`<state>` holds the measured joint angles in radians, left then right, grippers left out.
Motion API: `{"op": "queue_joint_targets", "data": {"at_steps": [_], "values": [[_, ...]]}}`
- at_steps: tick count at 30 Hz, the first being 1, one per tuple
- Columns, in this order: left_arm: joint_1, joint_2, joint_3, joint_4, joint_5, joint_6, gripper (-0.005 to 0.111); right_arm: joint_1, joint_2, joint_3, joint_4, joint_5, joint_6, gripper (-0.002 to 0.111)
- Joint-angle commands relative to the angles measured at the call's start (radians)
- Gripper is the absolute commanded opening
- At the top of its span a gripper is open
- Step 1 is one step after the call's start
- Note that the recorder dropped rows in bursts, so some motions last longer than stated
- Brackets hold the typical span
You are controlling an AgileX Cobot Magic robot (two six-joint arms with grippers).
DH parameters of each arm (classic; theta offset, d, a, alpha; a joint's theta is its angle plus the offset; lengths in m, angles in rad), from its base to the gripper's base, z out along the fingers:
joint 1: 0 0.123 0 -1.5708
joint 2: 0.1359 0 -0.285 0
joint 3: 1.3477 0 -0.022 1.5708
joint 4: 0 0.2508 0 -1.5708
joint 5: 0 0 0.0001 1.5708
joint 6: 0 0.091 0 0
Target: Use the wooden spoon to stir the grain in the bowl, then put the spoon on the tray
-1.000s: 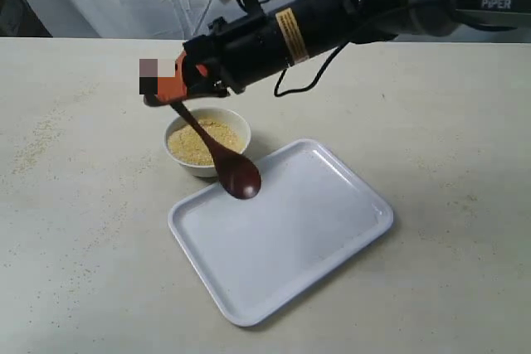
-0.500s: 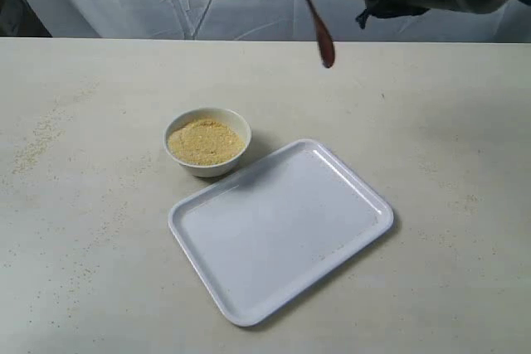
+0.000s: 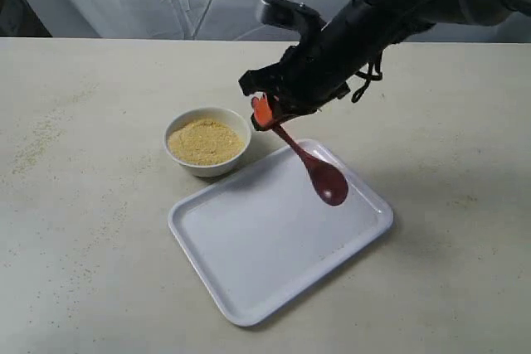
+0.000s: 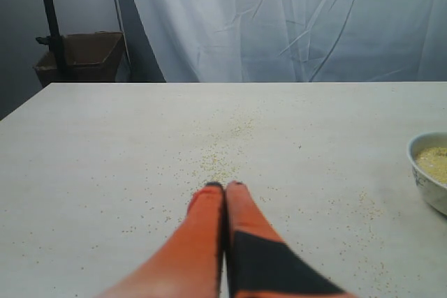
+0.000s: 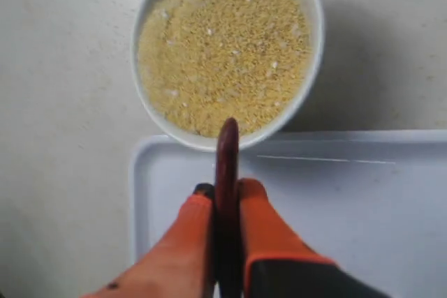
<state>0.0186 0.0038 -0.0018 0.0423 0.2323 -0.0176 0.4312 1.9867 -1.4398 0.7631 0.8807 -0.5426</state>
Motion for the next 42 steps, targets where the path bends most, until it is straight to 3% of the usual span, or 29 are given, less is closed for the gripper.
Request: {"op": "queue_joint_targets", "data": {"at_steps": [1, 8, 15, 17, 22, 24, 27, 34, 36, 40, 42], "values": [[0.002, -0.004, 0.002, 0.003, -0.001, 0.000, 0.000, -0.066, 0.112, 0.001, 0.240, 0.038, -0.042, -0.001], [0.002, -0.004, 0.002, 0.003, -0.001, 0.000, 0.000, -0.070, 0.207, 0.003, 0.247, 0.130, -0.042, -0.001], [0.002, -0.004, 0.002, 0.003, -0.001, 0.000, 0.000, -0.070, 0.211, 0.004, 0.106, 0.130, 0.024, 0.001], [0.002, -0.004, 0.002, 0.003, -0.001, 0.000, 0.000, -0.070, 0.211, 0.004, 0.071, 0.138, 0.026, 0.009], [0.002, -0.004, 0.002, 0.003, -0.001, 0.000, 0.000, -0.070, 0.211, 0.004, 0.046, 0.141, 0.026, 0.051], [0.002, -0.004, 0.002, 0.003, -0.001, 0.000, 0.000, -0.070, 0.211, -0.002, 0.044, 0.136, 0.026, 0.056], [0.002, -0.004, 0.002, 0.003, -0.001, 0.000, 0.000, -0.074, 0.207, -0.034, -0.002, 0.140, 0.041, 0.056], [0.002, -0.004, 0.002, 0.003, -0.001, 0.000, 0.000, -0.103, 0.127, -0.160, -0.354, 0.142, 0.290, 0.053], [0.002, -0.004, 0.002, 0.003, -0.001, 0.000, 0.000, -0.105, 0.083, -0.162, -0.418, 0.148, 0.311, 0.043], [0.002, -0.004, 0.002, 0.003, -0.001, 0.000, 0.000, -0.107, 0.000, -0.108, -0.531, 0.212, 0.313, 0.005], [0.002, -0.004, 0.002, 0.003, -0.001, 0.000, 0.000, -0.119, -0.041, -0.037, -0.588, 0.203, 0.336, 0.001]]}}
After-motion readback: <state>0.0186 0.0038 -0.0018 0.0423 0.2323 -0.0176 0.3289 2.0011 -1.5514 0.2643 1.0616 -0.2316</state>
